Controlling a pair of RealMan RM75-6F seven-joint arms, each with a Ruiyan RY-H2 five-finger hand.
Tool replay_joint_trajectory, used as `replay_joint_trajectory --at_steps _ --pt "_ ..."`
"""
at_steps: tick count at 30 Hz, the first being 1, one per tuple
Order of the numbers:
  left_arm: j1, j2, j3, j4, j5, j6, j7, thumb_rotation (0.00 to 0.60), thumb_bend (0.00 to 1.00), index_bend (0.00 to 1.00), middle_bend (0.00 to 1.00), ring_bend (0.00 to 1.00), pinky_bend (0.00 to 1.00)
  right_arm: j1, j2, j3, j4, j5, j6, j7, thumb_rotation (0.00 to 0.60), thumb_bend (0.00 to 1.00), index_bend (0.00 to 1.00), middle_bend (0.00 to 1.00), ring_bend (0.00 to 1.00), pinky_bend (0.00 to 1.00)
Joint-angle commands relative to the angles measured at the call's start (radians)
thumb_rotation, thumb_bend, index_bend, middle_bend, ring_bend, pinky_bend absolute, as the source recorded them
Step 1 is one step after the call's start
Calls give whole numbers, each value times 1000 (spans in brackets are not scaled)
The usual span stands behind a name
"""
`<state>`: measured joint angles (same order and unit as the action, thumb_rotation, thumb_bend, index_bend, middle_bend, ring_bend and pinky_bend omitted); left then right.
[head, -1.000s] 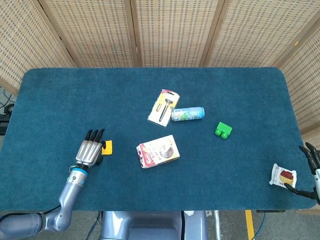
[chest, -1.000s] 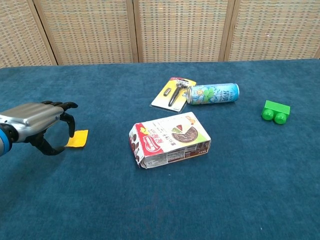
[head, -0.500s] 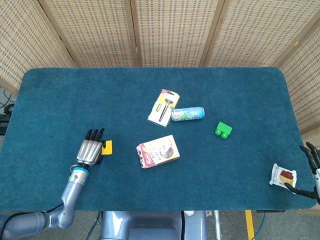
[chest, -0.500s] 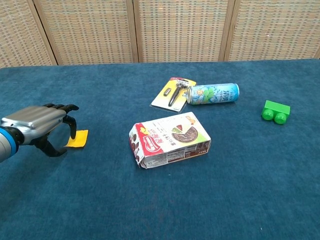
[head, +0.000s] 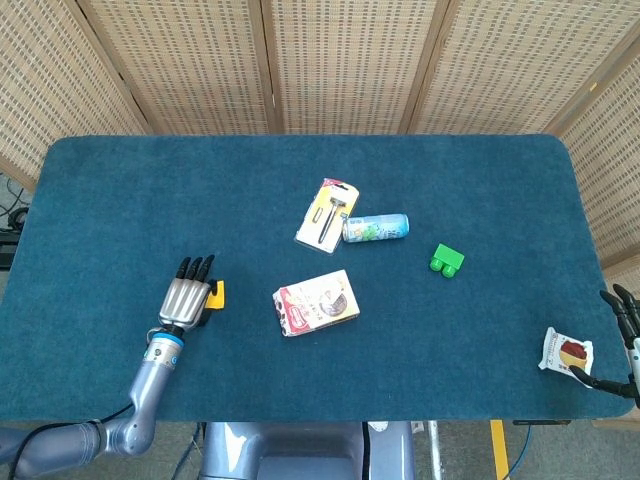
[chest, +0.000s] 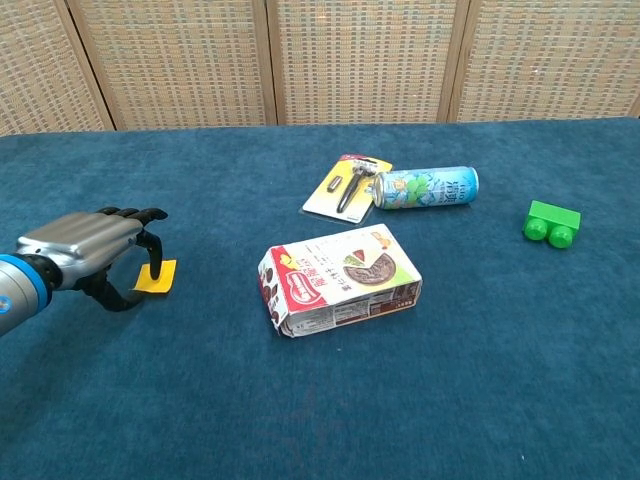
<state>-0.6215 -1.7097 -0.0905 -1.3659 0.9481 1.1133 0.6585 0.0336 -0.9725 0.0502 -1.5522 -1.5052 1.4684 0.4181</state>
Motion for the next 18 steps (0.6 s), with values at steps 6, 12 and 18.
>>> replay_joint_trajectory --at_steps 6,12,18 --pt "2 -9 -5 16 10 -3 -5 600 428 488 0 0 0 -1 -1 -1 0 0 0 -1 600 102 0 0 0 0" --pt "5 -12 -9 21 17 -5 -9 600 466 490 0 0 0 -1 -2 0 1 1 1 -2 600 105 0 0 0 0" --pt "8 -10 -13 23 20 -6 -10 600 472 502 0 0 0 0 -2 0 0 0 -1 -5 600 104 0 0 0 0"
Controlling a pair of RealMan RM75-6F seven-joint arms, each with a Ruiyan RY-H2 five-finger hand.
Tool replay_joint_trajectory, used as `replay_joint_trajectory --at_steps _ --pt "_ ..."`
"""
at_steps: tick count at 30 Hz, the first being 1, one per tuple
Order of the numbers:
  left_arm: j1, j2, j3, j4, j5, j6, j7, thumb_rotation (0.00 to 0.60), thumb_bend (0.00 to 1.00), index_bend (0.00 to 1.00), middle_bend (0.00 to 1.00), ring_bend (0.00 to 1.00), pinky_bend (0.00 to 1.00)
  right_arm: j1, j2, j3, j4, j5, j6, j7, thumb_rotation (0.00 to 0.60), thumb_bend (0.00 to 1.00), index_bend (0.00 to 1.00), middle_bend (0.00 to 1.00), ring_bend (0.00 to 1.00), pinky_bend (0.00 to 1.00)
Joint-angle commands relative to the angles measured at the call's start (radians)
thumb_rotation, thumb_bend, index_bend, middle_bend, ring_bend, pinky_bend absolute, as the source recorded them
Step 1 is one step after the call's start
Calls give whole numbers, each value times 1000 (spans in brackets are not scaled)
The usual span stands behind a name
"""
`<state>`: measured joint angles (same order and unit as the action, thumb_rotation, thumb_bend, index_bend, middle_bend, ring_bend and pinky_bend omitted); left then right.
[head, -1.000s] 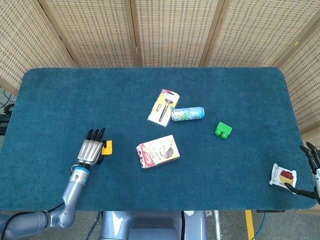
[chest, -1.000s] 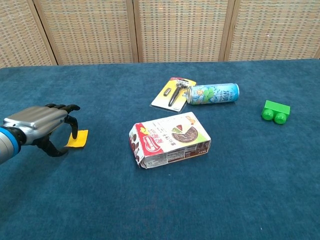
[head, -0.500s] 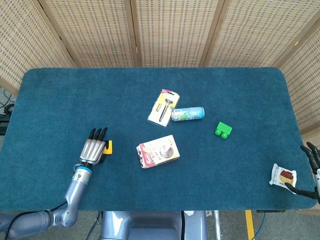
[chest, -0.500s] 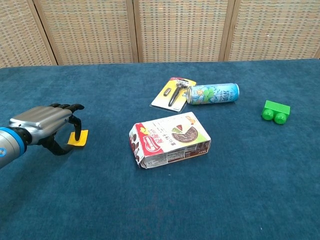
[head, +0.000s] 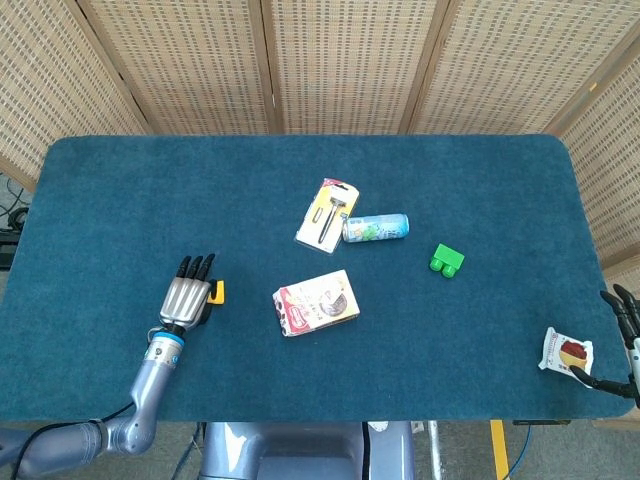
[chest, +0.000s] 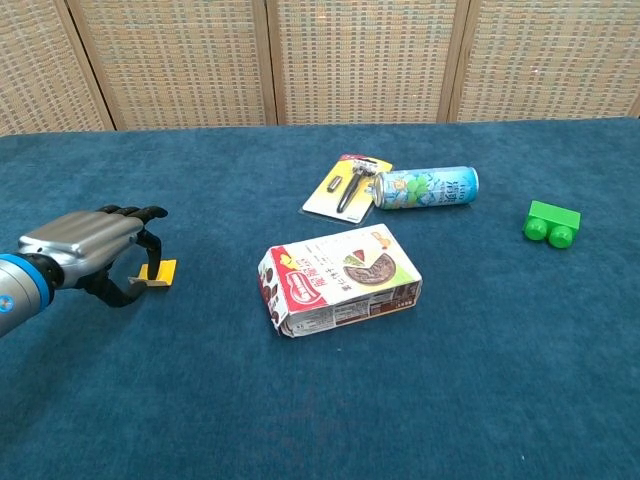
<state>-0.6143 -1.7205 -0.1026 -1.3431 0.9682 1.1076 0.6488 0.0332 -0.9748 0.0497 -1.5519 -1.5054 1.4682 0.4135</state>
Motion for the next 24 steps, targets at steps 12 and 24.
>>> replay_joint_trajectory --at_steps 12,24 --pt "6 0 -5 5 14 4 0 600 519 516 0 0 0 -1 -1 1 1 0 2 3 600 103 0 0 0 0" --pt "9 -7 -10 16 10 -1 7 600 530 539 0 0 0 -2 -1 0 1 -1 3 3 600 102 0 0 0 0"
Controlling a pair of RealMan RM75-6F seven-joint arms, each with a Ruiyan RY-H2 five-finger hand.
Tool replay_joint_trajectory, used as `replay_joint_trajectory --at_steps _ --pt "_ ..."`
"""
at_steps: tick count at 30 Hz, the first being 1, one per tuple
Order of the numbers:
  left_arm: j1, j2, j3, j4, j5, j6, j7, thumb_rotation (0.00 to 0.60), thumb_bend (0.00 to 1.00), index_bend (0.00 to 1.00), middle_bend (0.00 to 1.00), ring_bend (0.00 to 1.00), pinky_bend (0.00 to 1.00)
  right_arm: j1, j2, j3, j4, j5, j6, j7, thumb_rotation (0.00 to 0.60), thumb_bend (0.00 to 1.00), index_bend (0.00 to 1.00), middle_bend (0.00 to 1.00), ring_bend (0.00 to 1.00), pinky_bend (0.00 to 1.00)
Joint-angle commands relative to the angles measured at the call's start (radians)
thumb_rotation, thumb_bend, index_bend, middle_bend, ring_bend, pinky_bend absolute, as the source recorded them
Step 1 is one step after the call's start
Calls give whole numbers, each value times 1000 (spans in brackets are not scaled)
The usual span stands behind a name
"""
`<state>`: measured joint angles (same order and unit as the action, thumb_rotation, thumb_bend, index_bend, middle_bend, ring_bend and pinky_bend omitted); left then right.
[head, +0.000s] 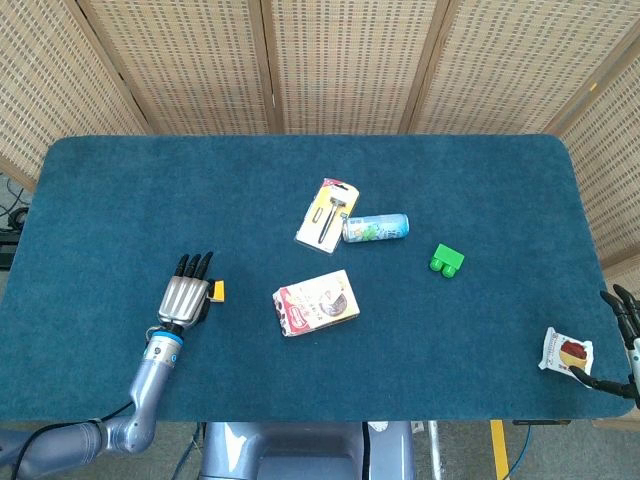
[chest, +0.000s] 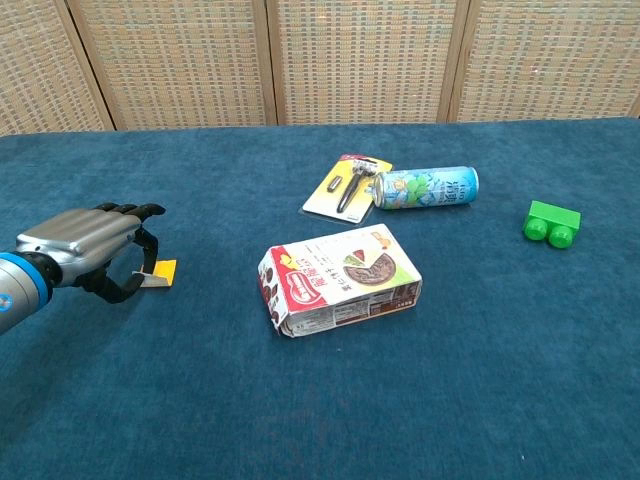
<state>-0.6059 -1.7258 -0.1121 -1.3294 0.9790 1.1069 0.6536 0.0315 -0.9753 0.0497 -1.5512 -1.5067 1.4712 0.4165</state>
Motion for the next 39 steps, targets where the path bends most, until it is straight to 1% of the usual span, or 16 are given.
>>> replay_joint_trajectory --at_steps 1,20,30,39 --pt "0 -3 -1 5 -1 -1 3 600 529 542 0 0 0 -1 0 0 0 0 1 0 600 103 0 0 0 0" --pt "4 -19 -14 25 15 11 -4 600 537 635 0 0 0 -1 0 1 1 0 3 3 600 103 0 0 0 0" --pt "-2 -22 -36 46 17 10 -14 600 536 658 0 0 0 -1 0 1 2 0 2 3 600 103 0 0 0 0" --pt "-17 -21 -65 81 0 -4 -15 600 531 660 0 0 0 0 -1 1 2 2 0 0 600 104 0 0 0 0"
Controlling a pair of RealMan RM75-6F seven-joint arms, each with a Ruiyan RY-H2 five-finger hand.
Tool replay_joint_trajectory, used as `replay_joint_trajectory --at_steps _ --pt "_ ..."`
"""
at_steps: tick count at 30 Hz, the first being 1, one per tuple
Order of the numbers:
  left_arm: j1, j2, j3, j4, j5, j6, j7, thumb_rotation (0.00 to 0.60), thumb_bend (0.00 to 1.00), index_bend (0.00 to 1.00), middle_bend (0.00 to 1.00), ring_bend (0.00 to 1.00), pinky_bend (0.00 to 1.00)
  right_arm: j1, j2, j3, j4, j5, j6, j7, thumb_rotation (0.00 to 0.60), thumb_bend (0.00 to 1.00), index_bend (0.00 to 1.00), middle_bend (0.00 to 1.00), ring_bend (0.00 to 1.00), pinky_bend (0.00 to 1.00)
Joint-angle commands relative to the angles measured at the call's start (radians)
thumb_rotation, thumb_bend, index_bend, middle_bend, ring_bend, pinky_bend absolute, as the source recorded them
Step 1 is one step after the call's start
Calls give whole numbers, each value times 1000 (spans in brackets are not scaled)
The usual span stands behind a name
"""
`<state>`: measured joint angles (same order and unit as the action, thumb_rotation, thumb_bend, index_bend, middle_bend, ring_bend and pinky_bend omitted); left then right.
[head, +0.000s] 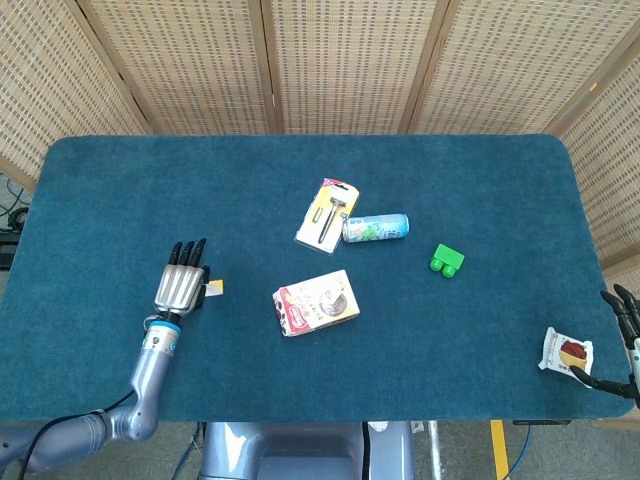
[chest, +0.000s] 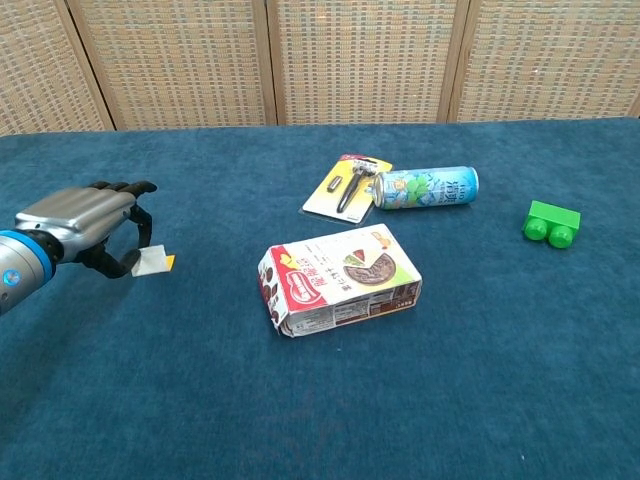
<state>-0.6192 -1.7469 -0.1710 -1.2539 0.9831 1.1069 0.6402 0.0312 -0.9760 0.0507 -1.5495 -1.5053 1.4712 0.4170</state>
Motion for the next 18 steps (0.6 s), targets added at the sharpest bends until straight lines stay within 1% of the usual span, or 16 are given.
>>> replay_joint_trajectory --at_steps 1,18 --pt "-6 1 -10 8 -6 -6 -1 600 530 660 0 0 0 0 0 0 0 1 0 0 600 104 0 0 0 0" --pt "-61 0 -69 43 -29 -22 14 600 523 660 0 0 0 2 -2 2 3 6 -5 2 600 104 0 0 0 0"
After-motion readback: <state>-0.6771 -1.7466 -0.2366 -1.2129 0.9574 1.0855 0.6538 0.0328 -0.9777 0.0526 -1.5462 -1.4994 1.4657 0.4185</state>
